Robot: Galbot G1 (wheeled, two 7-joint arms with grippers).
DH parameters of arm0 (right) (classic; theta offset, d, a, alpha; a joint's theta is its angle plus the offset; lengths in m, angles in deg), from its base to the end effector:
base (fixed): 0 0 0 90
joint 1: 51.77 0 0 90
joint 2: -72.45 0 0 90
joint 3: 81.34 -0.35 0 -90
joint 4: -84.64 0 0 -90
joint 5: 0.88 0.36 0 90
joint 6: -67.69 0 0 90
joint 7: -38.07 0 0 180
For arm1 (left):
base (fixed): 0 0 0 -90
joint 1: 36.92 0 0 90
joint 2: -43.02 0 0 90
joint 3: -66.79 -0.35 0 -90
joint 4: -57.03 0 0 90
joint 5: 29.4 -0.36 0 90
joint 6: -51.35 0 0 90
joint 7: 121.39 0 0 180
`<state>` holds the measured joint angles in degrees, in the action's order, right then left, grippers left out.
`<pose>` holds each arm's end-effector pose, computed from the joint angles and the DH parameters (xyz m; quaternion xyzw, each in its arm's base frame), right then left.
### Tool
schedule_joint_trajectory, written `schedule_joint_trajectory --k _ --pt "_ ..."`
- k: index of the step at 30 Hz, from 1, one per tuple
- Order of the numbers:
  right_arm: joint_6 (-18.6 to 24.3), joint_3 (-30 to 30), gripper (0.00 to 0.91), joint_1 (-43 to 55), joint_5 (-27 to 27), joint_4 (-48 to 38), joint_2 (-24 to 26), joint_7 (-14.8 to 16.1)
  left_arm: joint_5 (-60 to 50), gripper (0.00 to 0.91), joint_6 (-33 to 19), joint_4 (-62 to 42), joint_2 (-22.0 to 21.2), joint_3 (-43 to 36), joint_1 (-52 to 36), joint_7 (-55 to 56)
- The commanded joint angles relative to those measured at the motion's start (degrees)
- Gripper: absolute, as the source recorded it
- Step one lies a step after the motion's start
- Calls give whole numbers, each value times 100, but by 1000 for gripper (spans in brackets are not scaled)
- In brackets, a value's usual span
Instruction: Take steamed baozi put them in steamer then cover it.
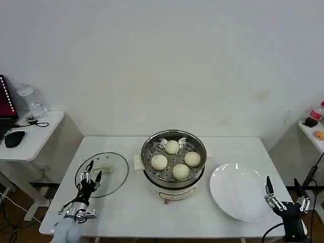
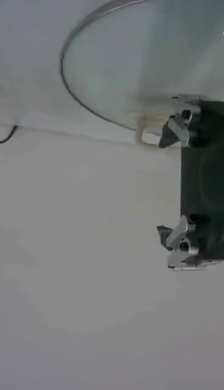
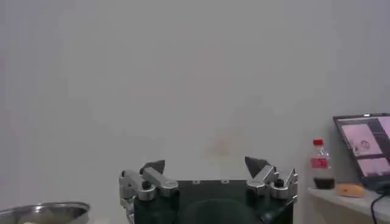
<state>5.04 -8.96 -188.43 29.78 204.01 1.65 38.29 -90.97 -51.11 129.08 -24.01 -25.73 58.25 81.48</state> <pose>0.1088 -0.1467 -0.3084 0.0553 0.9902 0.0278 0.1254 0.3020 0.1660 -0.4594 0.0240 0.7556 0.6535 0.0369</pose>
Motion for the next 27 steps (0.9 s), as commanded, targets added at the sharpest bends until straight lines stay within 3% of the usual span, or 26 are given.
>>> schedule_joint_trajectory --k 1,24,25,26,27 --pt "13 -1 907 -48 -26 35 -33 8 -34 907 122 -428 8 -66 -323 38" --pt "114 62 907 -190 -198 46 -253 49 -15 907 155 -1195 -58 -353 -1392 -26" --pt "123 62 907 -190 -198 43 -256 47 -15 856 151 -1188 -55 -351 -1375 -44" --pt "124 62 907 -190 -195 41 -256 45 -15 625 144 -1171 -51 -349 -1346 -73" --pt "128 61 907 -188 -196 40 -256 45 -15 514 139 -1164 -49 -347 -1323 -93"
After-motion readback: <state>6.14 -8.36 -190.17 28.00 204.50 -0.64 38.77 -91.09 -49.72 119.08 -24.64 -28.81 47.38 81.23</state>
